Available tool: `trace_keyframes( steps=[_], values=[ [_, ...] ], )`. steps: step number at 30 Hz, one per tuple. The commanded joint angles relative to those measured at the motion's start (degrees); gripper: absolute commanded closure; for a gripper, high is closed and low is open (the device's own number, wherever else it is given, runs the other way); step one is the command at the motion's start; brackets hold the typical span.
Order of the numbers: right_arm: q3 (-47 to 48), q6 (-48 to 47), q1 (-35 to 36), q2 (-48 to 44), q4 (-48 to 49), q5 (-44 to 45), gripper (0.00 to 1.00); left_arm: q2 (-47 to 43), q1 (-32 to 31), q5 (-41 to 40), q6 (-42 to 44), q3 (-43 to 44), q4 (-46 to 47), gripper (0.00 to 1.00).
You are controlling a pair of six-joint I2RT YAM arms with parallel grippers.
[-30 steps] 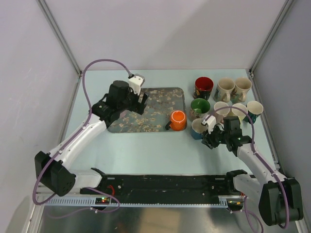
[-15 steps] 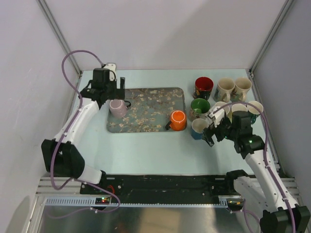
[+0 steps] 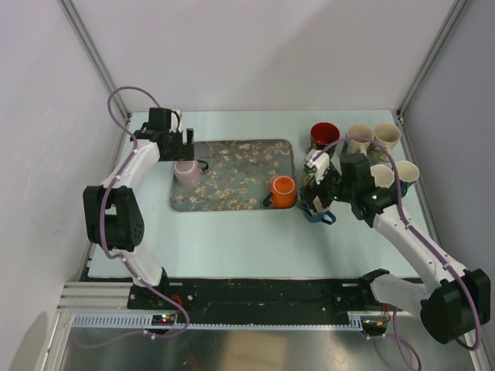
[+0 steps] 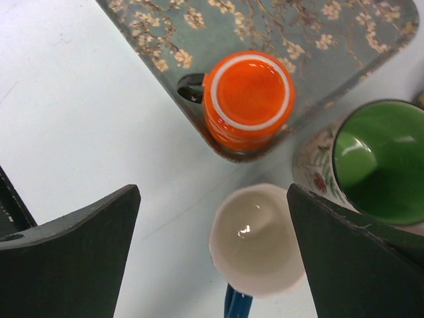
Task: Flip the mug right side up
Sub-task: Move the cup to the tray.
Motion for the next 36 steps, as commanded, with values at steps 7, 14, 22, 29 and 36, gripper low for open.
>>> trace_keyframes(
  steps=[7,14,22,29,36],
  values=[
    [7.4,-1.1,2.9,8.7,6.8,-3.9,0.02,5.4,0.7,9.6,3.4,3.4,0.4,0.21],
    [10.6,-3.2,4.6,14.2,10.2,-5.1,0.02,4.5,-0.6,15.0,3.6,-0.4,0.7,0.3],
    [15.5,-9.0,7.5,23.5,11.7,-8.4,0.03,2.0,-8.3,16.8,8.4,-5.2,1.5,0.36],
    [23.0,-13.4,10.5,34.3,11.0,-11.6,0.03,-0.5,-12.7,17.9,10.8,-8.7,2.6,0.38],
    [33.1,-18.5,12.0,44.6,6.7,-14.4,0.02,-7.4,-11.8,18.3,16.4,-11.8,4.4,0.34]
  ],
)
